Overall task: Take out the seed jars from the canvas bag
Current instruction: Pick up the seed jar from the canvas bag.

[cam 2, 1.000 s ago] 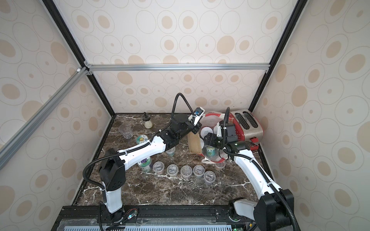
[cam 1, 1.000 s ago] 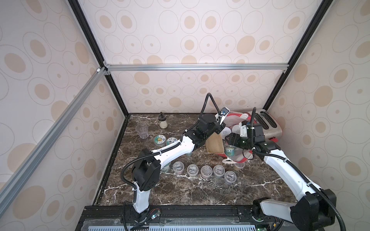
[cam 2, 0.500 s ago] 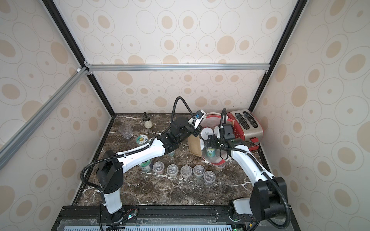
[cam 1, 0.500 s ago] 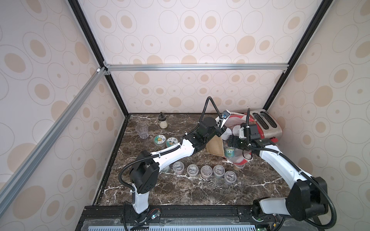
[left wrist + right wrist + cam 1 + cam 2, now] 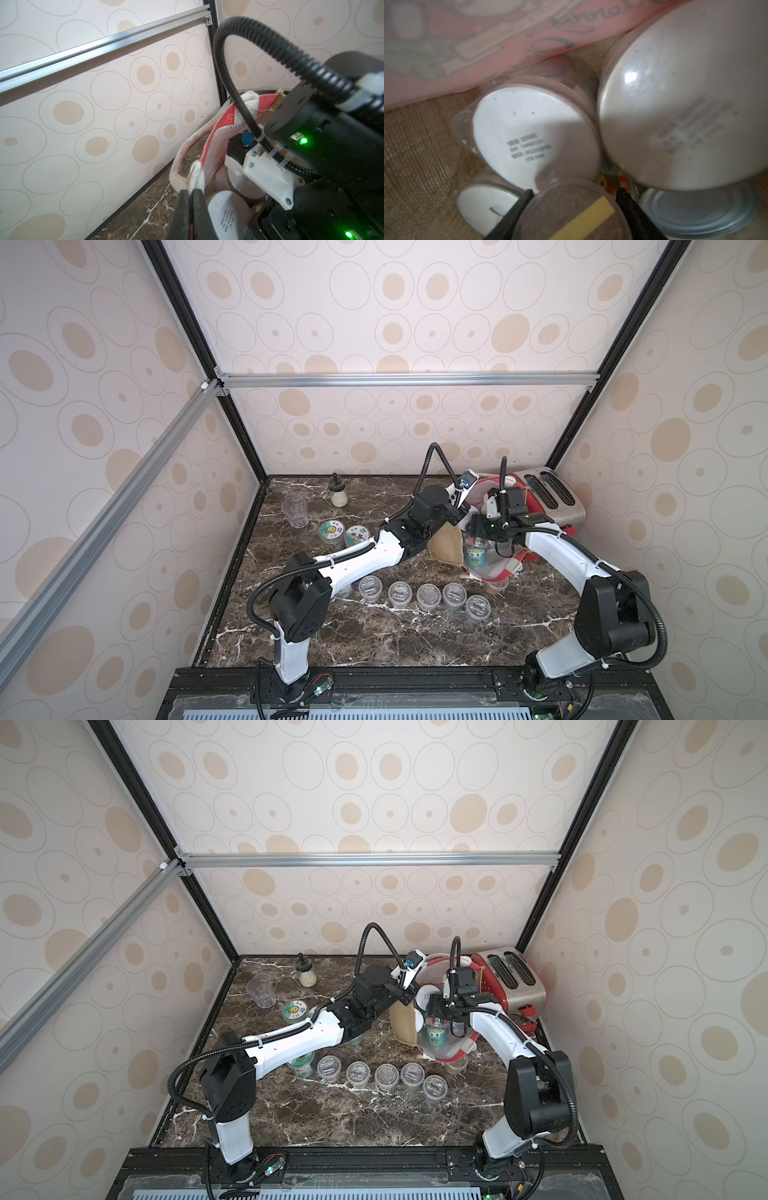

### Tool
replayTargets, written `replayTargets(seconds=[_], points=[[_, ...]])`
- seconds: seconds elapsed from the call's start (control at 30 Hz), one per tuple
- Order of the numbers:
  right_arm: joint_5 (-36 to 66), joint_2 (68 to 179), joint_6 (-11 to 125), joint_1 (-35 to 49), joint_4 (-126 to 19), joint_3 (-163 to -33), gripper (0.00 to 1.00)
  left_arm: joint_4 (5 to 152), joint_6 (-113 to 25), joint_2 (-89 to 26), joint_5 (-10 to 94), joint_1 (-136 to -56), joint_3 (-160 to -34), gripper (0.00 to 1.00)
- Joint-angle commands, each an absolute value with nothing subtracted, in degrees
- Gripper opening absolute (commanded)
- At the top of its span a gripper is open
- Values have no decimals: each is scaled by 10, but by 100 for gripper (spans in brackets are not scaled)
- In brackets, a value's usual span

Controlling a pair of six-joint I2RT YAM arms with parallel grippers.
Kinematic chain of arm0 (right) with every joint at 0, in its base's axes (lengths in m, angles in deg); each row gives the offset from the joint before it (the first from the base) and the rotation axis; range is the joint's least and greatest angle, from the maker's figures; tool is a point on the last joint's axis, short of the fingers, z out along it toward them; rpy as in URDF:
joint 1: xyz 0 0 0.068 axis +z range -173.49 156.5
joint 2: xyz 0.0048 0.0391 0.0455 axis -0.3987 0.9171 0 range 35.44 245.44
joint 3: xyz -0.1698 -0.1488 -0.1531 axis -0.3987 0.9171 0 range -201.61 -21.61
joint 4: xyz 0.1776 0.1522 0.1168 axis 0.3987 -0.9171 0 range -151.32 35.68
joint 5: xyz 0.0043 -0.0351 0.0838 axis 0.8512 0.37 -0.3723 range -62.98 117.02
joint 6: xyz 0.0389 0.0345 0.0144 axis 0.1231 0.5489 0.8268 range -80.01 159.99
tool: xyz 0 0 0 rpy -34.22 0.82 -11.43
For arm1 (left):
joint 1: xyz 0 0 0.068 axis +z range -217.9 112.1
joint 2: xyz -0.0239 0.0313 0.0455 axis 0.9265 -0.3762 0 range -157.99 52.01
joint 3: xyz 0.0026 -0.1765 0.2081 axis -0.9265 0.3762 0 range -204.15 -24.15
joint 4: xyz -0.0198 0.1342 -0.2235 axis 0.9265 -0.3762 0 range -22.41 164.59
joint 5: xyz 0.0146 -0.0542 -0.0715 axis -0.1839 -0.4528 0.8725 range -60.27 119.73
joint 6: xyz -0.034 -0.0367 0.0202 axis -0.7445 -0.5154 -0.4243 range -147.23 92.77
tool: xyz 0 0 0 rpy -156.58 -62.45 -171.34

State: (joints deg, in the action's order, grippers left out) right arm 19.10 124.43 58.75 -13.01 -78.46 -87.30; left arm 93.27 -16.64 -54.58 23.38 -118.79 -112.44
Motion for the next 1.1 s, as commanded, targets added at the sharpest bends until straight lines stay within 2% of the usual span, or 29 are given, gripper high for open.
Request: replayTargets(seconds=[0.0,0.4,0.43,0.47,0.5,0.57,0.63,0.7,0.73,0.9,1.07], points=[[188,1229,590,-132,-789,-882,59,993,-153,-513,229,-1197,-1138,0],[178,1134,626,-134,-799,-899,57,955,-202,-569,148,-1179,-1197,0],[175,1125,630,-134,-802,-903,57,942,-212,-576,146,-1175,-1209,4],[171,1117,633,-135,-805,-907,57,930,-222,-580,144,-1172,-1221,21],[169,1110,637,-135,-807,-910,57,919,-232,-582,146,-1169,-1229,32],[161,1092,645,-138,-811,-915,57,893,-251,-580,153,-1167,-1245,65],[150,1079,652,-141,-815,-922,57,874,-268,-572,156,-1165,-1255,83],[136,1070,661,-144,-821,-930,56,850,-284,-559,161,-1166,-1265,94],[128,1065,666,-146,-822,-934,57,839,-297,-548,164,-1165,-1265,98],[73,1043,713,-155,-801,-939,57,819,-359,-468,210,-1165,-1204,98],[-24,1037,798,-162,-727,-924,57,869,-442,-359,291,-1165,-1063,98]])
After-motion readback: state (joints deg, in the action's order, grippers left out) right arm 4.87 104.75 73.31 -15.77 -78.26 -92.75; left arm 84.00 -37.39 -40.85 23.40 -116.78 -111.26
